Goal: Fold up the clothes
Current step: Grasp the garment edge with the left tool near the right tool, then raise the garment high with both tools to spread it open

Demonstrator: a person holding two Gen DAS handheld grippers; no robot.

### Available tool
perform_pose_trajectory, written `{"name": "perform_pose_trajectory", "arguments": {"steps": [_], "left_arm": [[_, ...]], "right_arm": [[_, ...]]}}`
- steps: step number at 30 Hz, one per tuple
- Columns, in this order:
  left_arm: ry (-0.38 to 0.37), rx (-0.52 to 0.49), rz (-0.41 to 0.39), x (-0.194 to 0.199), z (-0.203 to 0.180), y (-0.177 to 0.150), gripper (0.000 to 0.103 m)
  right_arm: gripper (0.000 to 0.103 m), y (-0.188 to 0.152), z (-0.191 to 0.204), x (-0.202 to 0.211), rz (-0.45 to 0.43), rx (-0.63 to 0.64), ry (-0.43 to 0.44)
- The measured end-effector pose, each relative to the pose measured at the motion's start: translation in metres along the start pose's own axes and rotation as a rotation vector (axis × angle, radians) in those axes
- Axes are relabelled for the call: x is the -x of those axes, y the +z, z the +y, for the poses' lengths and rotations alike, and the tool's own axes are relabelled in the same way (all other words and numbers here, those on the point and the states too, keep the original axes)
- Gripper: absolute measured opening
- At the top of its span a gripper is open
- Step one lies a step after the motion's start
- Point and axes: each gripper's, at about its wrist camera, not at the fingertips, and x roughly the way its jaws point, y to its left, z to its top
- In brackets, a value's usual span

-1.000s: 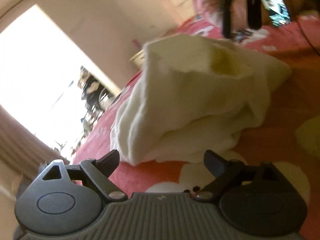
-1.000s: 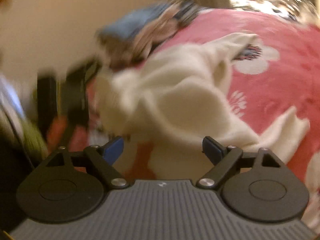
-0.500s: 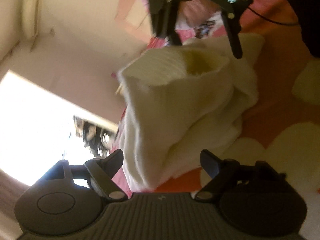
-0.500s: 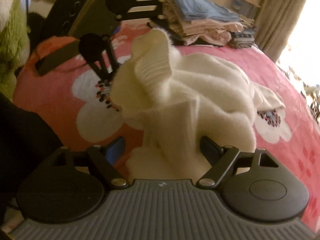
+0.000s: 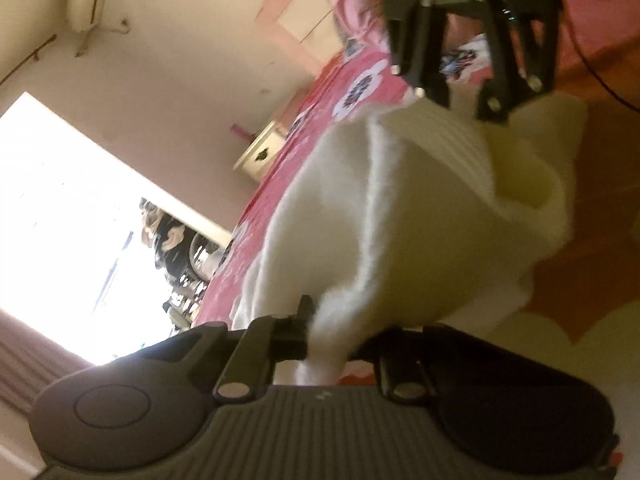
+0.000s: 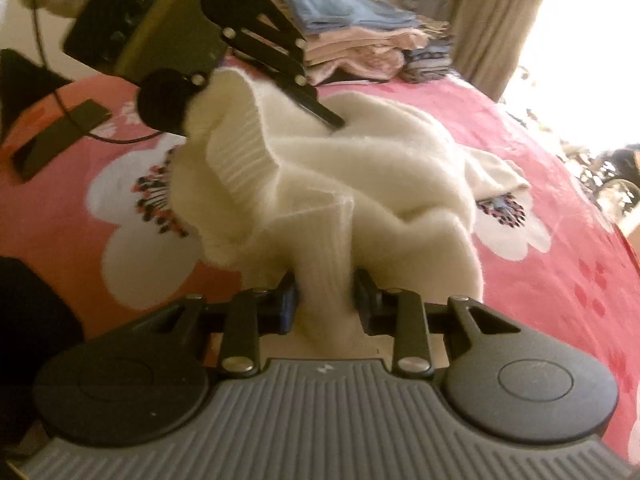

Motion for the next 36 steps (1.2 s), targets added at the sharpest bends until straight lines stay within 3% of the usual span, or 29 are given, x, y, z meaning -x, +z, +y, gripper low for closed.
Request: {"name": "perform_pose_trajectory", "arguments": {"steps": [4,7,11,16,18,28,36], "left_arm": [[0.049,0.070,0.036,0.001,0.017,0.015,0.011],[0.129,0.166,0.035,0.008,0.046,0.039,0.010],[0.247,0.376,0.032,0.018,0.088,0.067,0.010],[0.311,0.654,0.033,0.032,0.131,0.094,0.010],[0.348,0.706,0.019,0.039,0.148,0.107,0.010],[0.517,0.714,-0.122,0.097,0.218,0.183,0.009],[0.634,0.698,-0.224,0.184,0.252,0.240,0.009]], "right_arm": [[0.015,-0.005,0.010,0.001,-0.063,-0.049,-0.102],[0.011,0.000,0.008,0.011,-0.115,-0.137,-0.174],[0.010,0.018,-0.003,0.027,-0.207,-0.237,-0.295],[0.010,0.041,-0.013,0.048,-0.327,-0.363,-0.408],[0.009,0.047,-0.016,0.061,-0.380,-0.394,-0.443],[0.008,0.078,-0.033,0.151,-0.654,-0.355,-0.614],[0.008,0.120,-0.039,0.228,-0.878,-0.258,-0.686]]}}
